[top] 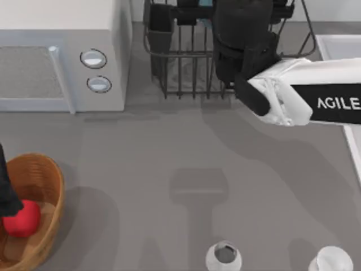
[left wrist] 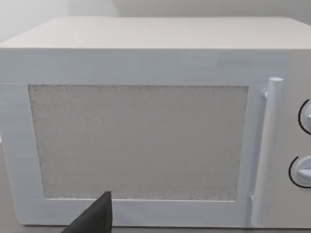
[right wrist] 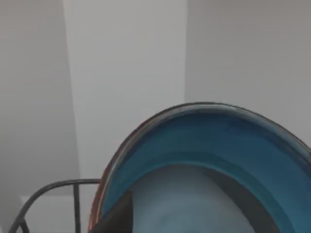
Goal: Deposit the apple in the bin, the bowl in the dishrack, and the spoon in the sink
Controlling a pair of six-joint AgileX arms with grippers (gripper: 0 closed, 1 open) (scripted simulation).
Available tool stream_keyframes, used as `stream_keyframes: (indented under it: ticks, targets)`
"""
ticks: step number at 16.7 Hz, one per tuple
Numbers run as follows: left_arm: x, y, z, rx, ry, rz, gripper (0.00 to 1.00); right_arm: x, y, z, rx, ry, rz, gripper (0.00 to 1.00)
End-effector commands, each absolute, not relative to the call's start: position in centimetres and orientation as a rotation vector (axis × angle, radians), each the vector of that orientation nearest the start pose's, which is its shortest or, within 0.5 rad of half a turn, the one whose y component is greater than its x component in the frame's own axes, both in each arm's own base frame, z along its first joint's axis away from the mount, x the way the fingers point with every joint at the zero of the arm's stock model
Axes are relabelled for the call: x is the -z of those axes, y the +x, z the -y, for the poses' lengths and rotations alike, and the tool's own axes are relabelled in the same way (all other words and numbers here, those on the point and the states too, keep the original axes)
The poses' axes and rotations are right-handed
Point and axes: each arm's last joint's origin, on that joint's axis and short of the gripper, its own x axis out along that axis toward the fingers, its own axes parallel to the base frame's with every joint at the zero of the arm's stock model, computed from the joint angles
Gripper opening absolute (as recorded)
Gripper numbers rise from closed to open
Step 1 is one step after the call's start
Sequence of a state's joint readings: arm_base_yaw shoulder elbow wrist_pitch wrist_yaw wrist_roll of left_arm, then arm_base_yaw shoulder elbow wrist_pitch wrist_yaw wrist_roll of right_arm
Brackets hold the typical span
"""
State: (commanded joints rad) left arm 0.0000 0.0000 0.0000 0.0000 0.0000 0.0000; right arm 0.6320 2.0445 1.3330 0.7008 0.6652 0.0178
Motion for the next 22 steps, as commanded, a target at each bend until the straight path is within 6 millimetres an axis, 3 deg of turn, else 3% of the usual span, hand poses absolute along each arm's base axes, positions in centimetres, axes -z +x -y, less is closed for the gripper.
stream_keyframes:
  ticks: [8, 10, 13, 17, 20, 22]
  targets:
    - [-16.0, 10.6, 0.1, 0.0, 0.0, 0.0, 1.0, -22.0, 38.1, -26.1, 0.007, -0.001, -0.002, 1.0]
    - [-16.0, 10.6, 0.1, 0.0, 0.0, 0.0, 1.0, -22.7, 37.8, -25.0, 0.004, -0.003, -0.006, 1.0]
    - [-16.0, 10.6, 0.1, 0.0, 0.0, 0.0, 1.0, -24.9, 36.5, -21.6, 0.004, -0.006, -0.011, 1.0]
    - [-16.0, 10.6, 0.1, 0.0, 0.0, 0.0, 1.0, -28.7, 31.8, -14.6, 0.009, -0.008, -0.012, 1.0]
    - [-16.0, 10.6, 0.1, 0.0, 0.0, 0.0, 1.0, -30.3, 25.5, -8.8, 0.012, -0.005, 0.008, 1.0]
    - [-16.0, 10.6, 0.1, 0.0, 0.0, 0.0, 1.0, -29.9, 20.8, -5.6, 0.012, -0.003, 0.028, 1.0]
